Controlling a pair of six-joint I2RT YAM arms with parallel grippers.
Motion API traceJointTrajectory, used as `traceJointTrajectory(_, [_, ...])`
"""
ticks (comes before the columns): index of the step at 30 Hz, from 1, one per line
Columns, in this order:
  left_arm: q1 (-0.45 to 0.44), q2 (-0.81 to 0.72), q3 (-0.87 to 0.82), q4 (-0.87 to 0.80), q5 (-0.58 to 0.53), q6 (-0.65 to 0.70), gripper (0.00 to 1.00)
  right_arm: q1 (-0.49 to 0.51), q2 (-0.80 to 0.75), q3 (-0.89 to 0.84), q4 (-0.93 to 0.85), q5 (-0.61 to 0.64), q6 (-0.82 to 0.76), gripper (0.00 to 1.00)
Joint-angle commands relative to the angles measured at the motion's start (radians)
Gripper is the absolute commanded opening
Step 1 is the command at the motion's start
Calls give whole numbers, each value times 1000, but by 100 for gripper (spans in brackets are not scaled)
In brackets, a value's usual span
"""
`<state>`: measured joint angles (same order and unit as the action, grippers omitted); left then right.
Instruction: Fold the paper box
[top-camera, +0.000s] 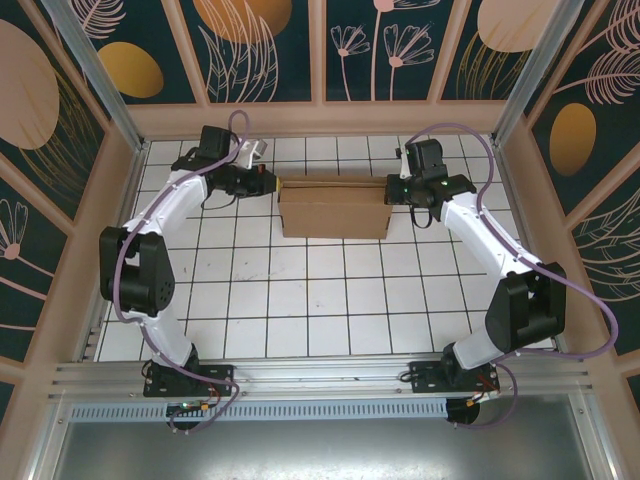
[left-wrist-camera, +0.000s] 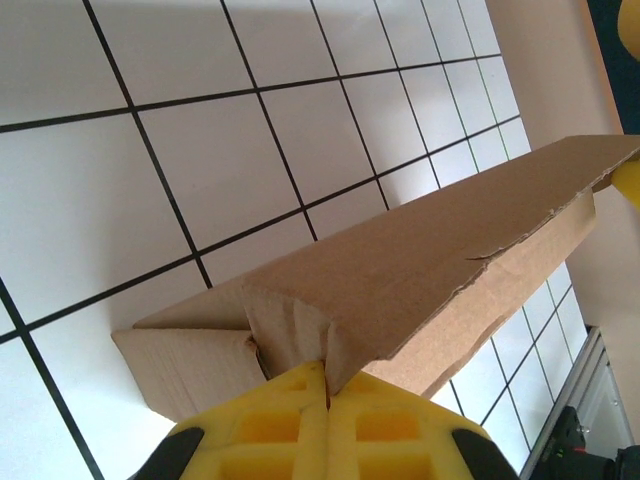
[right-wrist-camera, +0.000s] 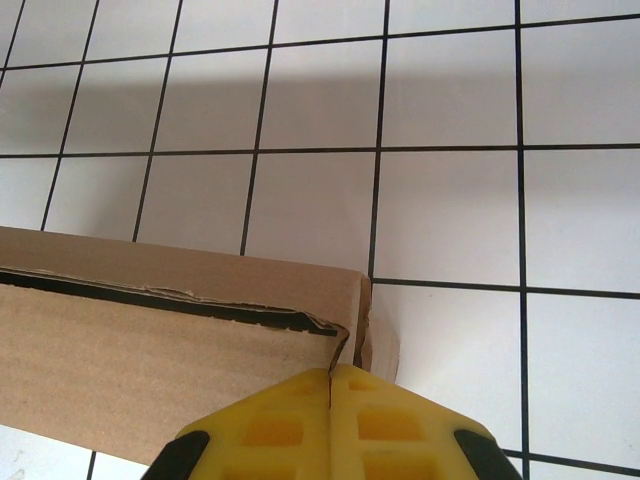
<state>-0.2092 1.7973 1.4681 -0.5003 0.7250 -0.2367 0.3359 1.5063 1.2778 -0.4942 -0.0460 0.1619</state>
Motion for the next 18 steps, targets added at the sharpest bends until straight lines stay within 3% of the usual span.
traceJointTrajectory(1, [-19,7,-74,-18,-13,-5,0,21,-23,-26,53,-38,-4,0])
traceJointTrajectory(18, [-26,11,-211,56,-80,-28,0,24,-106,-262,209,-35,47,0])
